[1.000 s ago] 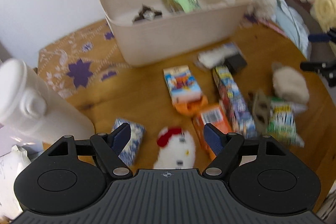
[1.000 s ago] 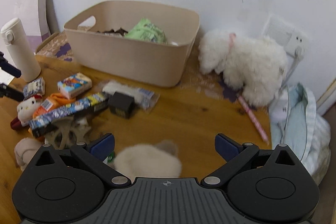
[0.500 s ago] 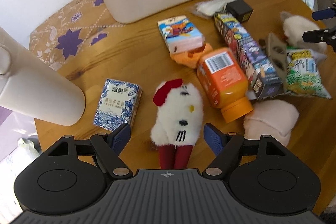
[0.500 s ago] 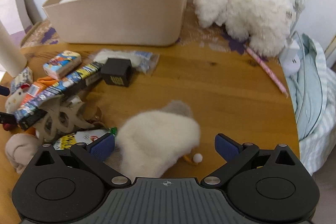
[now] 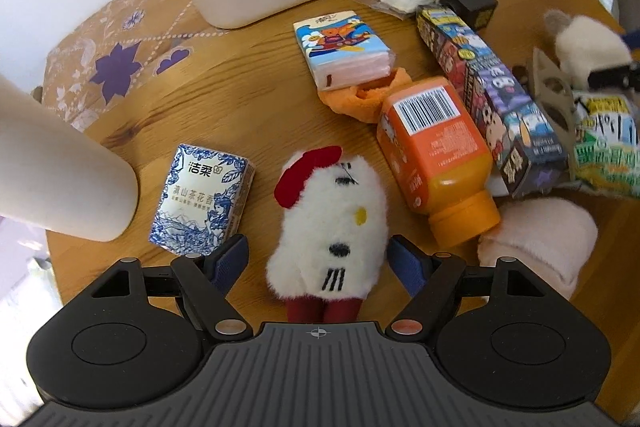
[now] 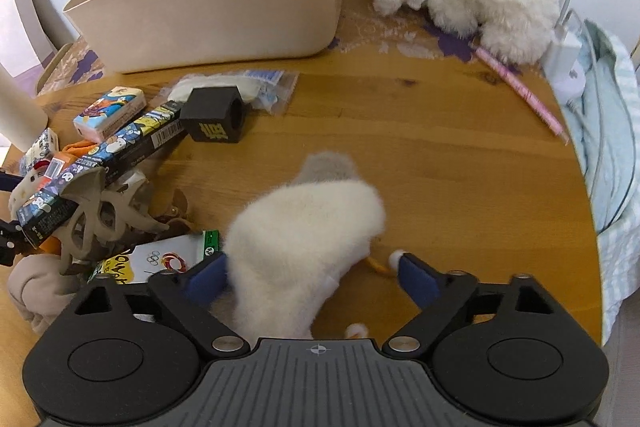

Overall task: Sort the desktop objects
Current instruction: 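Grasp the white plush with the right tool while the left grasps the white-red plush toy, then carry both white plush toys to the basket and open both tools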

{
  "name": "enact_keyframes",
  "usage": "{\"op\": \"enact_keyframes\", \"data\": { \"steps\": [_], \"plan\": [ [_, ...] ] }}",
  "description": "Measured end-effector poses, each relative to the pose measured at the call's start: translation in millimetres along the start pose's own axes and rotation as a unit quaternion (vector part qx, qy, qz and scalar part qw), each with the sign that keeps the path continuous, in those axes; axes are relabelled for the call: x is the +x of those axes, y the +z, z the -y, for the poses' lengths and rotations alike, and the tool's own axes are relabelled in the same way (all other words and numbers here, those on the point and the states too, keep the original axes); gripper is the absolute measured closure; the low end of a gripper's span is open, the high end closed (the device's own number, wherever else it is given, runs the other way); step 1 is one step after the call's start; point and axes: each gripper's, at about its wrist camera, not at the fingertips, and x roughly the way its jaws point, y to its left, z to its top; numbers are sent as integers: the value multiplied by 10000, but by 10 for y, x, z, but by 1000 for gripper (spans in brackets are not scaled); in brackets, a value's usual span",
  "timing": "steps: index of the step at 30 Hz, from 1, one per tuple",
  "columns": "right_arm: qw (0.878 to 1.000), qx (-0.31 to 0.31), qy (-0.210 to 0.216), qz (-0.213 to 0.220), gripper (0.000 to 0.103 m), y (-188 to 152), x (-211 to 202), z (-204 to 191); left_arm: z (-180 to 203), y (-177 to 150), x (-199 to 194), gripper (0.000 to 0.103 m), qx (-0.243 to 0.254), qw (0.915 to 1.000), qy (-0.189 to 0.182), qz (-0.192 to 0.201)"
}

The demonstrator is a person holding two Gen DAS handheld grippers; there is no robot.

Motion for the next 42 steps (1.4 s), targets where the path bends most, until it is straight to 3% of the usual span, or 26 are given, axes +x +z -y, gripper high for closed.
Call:
{"op": "enact_keyframes", "data": {
  "steps": [3,10,13,25,42],
  "plan": [
    [10000,23,45,-70,31,-14,35,8,-41,7,12,26,-149,9998,-94,31],
    [9996,-137,246,-89,77,-11,31,-32,-49,5,-37,54,-116,9995,-286,78],
    [9992,-242,290,-101,85,-5,19,-49,-51,-5,-44,58,-112,9995,-274,49],
    [9962,-799,192,273,88,148,-267,-58,-137,93,-305,59,-143,9990,-213,359],
    [9903,-983,-128,972,88,698,-710,164,-406,812,-983,59,-117,9916,119,1280]
  ]
}}
